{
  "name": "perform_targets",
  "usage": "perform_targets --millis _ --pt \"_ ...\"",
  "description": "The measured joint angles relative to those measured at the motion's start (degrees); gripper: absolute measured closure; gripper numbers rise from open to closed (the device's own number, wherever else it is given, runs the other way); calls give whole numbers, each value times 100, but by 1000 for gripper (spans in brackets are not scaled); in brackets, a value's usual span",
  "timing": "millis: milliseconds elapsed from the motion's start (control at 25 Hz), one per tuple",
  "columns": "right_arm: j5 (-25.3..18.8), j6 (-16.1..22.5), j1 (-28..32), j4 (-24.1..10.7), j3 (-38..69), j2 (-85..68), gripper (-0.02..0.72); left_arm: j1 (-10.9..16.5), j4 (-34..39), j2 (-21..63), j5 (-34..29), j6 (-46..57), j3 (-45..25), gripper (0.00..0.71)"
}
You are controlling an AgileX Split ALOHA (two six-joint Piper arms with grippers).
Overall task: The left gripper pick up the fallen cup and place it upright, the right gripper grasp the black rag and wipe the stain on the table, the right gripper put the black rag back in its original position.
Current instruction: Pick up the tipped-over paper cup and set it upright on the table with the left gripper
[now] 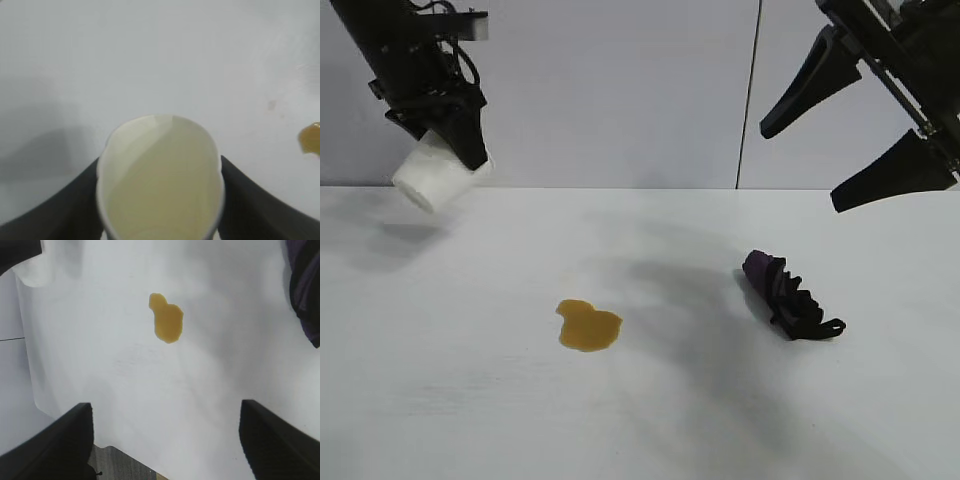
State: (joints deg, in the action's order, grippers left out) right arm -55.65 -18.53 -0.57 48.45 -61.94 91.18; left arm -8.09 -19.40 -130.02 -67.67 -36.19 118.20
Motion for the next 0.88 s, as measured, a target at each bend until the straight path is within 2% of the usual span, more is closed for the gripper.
perform_targets --millis 200,320,560,880 --pt "0 0 0 0 0 0 149 307 -1232 0 -201 -1009 -10 298" --pt "0 0 0 0 0 0 149 378 -1692 0 -213 -1654 -10 298" --pt "34 0 0 0 0 0 149 403 -2112 0 -219 -2547 -10 298" --pt "147 0 0 0 0 0 149 605 -2197 33 -219 -2598 -10 298"
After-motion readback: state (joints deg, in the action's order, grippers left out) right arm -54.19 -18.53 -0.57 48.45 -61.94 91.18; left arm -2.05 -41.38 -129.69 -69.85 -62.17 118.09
